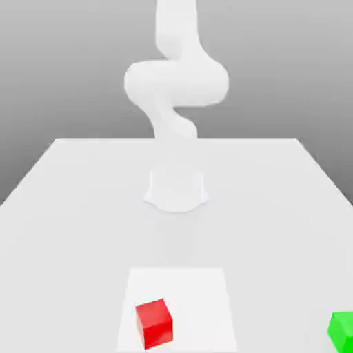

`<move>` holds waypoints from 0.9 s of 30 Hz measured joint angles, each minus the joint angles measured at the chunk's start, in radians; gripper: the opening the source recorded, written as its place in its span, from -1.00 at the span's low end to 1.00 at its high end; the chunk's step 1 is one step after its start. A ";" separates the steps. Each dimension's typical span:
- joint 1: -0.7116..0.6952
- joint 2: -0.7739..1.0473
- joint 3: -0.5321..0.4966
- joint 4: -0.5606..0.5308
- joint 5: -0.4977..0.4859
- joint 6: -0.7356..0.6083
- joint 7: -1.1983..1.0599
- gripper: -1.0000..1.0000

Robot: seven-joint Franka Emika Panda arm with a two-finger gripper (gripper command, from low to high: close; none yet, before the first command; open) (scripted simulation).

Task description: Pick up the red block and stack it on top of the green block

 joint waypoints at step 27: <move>0.068 0.976 -0.125 -0.176 0.097 0.426 -0.492 0.00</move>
